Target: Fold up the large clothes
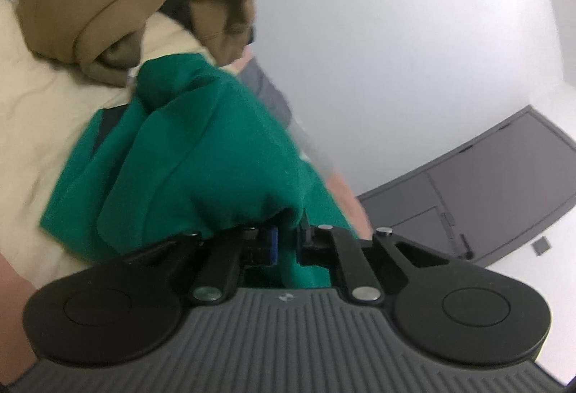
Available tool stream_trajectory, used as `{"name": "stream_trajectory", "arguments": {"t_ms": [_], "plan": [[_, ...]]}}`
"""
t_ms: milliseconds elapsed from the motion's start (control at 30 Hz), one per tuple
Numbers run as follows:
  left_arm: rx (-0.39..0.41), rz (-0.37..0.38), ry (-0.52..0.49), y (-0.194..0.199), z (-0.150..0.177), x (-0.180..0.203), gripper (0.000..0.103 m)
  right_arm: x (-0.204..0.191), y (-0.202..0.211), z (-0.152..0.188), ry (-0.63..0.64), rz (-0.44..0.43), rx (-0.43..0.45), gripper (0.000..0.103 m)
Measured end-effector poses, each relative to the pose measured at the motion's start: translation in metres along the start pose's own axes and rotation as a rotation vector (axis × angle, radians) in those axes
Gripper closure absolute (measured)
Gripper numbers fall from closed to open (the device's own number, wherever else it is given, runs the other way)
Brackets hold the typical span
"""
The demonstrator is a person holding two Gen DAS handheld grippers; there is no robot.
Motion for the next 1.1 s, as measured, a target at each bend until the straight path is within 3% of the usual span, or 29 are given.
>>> {"name": "stream_trajectory", "arguments": {"t_ms": [67, 167, 333, 400, 467, 500, 533, 567, 633, 733, 833, 933, 1100], "plan": [[-0.025, -0.055, 0.025, -0.006, 0.009, -0.019, 0.093, 0.01, -0.004, 0.001, -0.001, 0.012, -0.016, 0.08], [-0.048, -0.075, 0.114, -0.011, 0.019, -0.044, 0.093, 0.026, -0.017, 0.012, -0.024, 0.066, -0.069, 0.077], [-0.044, -0.076, 0.093, -0.007, 0.022, -0.037, 0.092, 0.038, -0.018, 0.02, -0.087, 0.058, -0.082, 0.075], [-0.044, -0.064, 0.104, -0.006, 0.021, -0.039, 0.09, 0.034, -0.01, 0.023, -0.087, 0.062, -0.07, 0.068], [-0.045, -0.048, 0.129, -0.001, 0.024, -0.037, 0.083, 0.032, -0.005, 0.029, -0.121, 0.059, -0.075, 0.059], [-0.048, -0.04, 0.146, 0.001, 0.027, -0.037, 0.069, 0.032, -0.002, 0.033, -0.146, 0.055, -0.085, 0.045], [-0.049, -0.036, 0.169, 0.005, 0.029, -0.038, 0.042, 0.032, -0.001, 0.037, -0.171, 0.046, -0.098, 0.035], [-0.048, -0.033, 0.195, 0.008, 0.031, -0.038, 0.033, 0.033, 0.0, 0.044, -0.205, 0.035, -0.11, 0.017], [-0.05, -0.005, 0.233, 0.014, 0.036, -0.036, 0.02, 0.036, -0.003, 0.052, -0.256, 0.033, -0.129, 0.014], [-0.082, 0.001, 0.293, 0.017, 0.045, -0.037, 0.009, 0.04, -0.015, 0.059, -0.307, 0.03, -0.147, 0.013], [-0.09, 0.01, 0.339, 0.011, 0.052, -0.042, 0.002, 0.042, -0.031, 0.055, -0.307, 0.034, -0.107, 0.014], [-0.097, -0.012, 0.376, 0.003, 0.056, -0.055, 0.001, 0.041, -0.036, 0.043, -0.291, 0.053, -0.055, 0.013], [-0.029, 0.029, 0.446, 0.002, 0.052, -0.062, 0.0, 0.045, -0.039, 0.028, -0.331, 0.018, 0.025, 0.012]]}}
Point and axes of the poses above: each gripper's, at about its wrist camera, not at the fingertips, and y roughly against the way its jaws point, x to its right, z to its underside, the point moved 5 cm from there along -y, roughly the way its jaws point, and after that the axes turned 10 degrees about z, right-handed, at the moved point
